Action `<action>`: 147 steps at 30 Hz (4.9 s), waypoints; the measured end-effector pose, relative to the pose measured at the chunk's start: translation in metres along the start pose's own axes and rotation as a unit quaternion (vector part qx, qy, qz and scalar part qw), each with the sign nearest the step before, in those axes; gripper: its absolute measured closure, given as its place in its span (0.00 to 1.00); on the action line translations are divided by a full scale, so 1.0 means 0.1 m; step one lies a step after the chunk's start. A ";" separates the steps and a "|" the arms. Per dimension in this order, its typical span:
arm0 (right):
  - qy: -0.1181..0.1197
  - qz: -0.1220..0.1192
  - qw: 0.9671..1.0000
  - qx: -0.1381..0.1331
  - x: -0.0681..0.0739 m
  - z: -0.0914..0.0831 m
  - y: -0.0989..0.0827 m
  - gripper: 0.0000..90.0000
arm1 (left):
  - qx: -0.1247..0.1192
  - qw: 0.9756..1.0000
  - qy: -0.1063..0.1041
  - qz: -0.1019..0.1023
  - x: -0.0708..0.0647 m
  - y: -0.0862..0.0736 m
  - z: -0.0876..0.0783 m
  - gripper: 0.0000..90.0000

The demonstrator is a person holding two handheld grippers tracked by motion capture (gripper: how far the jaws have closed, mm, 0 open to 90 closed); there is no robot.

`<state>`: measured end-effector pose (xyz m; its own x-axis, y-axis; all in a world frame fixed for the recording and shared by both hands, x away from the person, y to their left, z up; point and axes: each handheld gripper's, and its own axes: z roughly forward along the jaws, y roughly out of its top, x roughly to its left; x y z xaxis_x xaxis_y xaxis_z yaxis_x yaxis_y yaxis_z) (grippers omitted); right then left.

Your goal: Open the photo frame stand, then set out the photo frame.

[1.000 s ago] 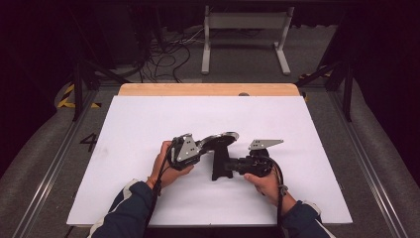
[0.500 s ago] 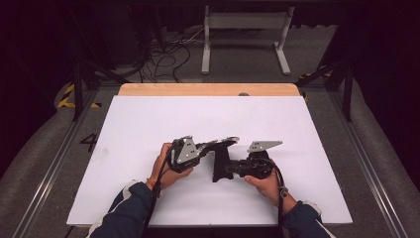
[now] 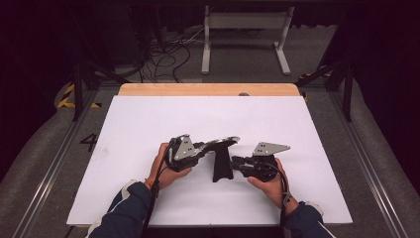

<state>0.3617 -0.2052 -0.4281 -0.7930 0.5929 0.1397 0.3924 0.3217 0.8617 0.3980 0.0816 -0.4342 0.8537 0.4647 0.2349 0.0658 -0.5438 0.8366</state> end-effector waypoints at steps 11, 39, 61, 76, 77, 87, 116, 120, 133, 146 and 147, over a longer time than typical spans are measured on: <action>-0.022 -0.035 0.999 -0.027 0.12 -0.11 0.08 0.81 | -0.001 1.000 -0.015 -0.003 0.02 0.02 -0.14 0.78; -0.049 -0.087 0.995 -0.022 0.51 0.09 0.18 1.00 | 0.028 0.999 -0.028 -0.037 0.07 -0.06 0.08 0.55; -0.054 -0.085 0.995 0.015 0.69 0.52 0.06 1.00 | 0.037 0.997 -0.034 -0.058 0.07 -0.11 0.28 0.72; -0.084 -0.097 0.991 0.032 0.75 0.61 -0.02 1.00 | 0.045 0.998 -0.022 -0.033 0.04 -0.10 0.23 0.86; -0.085 -0.096 0.991 0.033 0.75 0.62 -0.02 1.00 | 0.047 0.998 -0.020 -0.029 0.04 -0.10 0.23 0.87; -0.080 -0.093 0.992 0.037 0.74 0.62 -0.04 1.00 | 0.046 0.998 -0.023 -0.026 0.05 -0.11 0.23 0.87; -0.066 -0.100 0.992 0.050 0.83 0.74 -0.05 1.00 | 0.044 0.997 -0.038 -0.044 0.06 -0.12 0.29 0.77; -0.073 -0.091 0.992 0.046 0.83 0.75 -0.01 1.00 | 0.052 0.997 -0.032 -0.042 0.06 -0.11 0.33 0.78; -0.096 -0.085 0.990 0.063 0.85 0.78 -0.08 1.00 | 0.060 0.998 -0.023 -0.027 0.04 -0.10 0.32 0.87; -0.085 -0.077 0.992 0.055 0.86 0.78 -0.09 1.00 | 0.062 0.998 -0.013 -0.019 0.02 -0.10 0.32 0.87; -0.090 -0.070 0.992 0.054 0.83 0.77 -0.09 1.00 | 0.063 0.998 -0.012 -0.018 0.01 -0.10 0.32 0.87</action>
<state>0.3278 -0.1018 -0.4616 -0.7511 0.6559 -0.0748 0.3403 0.4818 0.8075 0.4145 0.0653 -0.4577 0.8613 0.4702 0.1925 0.1599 -0.6104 0.7758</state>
